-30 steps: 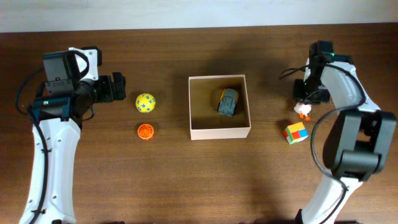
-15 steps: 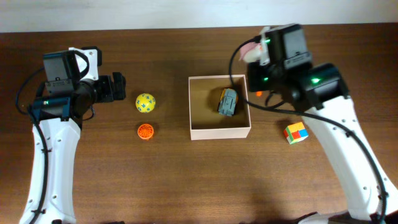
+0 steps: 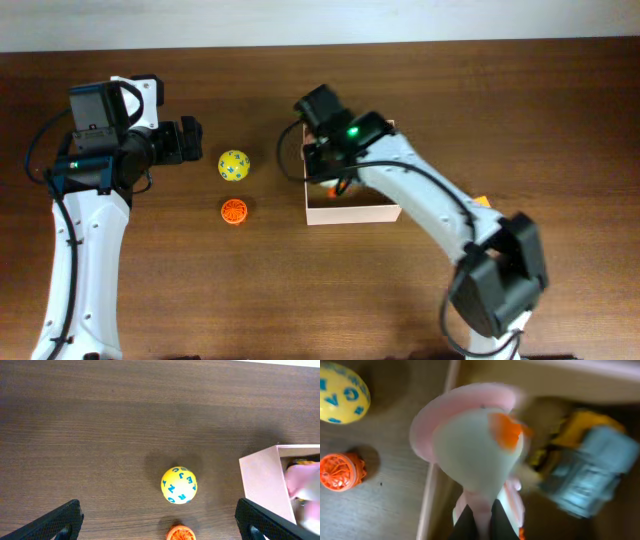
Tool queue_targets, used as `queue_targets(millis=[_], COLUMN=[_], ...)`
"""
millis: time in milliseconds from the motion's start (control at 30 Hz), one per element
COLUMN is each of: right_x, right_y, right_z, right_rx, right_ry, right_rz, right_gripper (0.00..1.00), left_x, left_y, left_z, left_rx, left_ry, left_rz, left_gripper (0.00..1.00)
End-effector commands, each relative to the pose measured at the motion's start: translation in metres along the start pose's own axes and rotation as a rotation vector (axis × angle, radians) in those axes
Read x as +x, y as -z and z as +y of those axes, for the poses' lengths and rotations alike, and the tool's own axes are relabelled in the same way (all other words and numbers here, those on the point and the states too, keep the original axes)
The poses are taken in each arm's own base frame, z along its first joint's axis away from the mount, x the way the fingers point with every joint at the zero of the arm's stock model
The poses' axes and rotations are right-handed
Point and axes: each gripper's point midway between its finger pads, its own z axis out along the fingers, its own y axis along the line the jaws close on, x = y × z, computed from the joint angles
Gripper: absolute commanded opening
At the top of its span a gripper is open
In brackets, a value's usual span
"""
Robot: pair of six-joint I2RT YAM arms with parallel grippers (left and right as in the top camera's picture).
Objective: Pack container
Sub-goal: 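Carry the duck into the box beside the truck and release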
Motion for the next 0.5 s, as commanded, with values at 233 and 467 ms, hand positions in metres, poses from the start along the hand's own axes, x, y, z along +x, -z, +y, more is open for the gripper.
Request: queue_targets(millis=[233,467], right_x=[0.000,-0.024], right_y=[-0.029,0.001], right_z=[-0.002,0.002], right_rx=[0.019,0.005], right_ry=[-0.041,0.076], right_rz=[0.015,-0.073], right_gripper=[0.08,0.65], left_x=[-0.007,-0.007], left_y=[0.002,0.002], left_z=[-0.001,-0.001], left_rx=[0.011,0.011], left_ry=[-0.011,-0.011], left_rz=[-0.014,-0.014], left_gripper=[0.99,0.99])
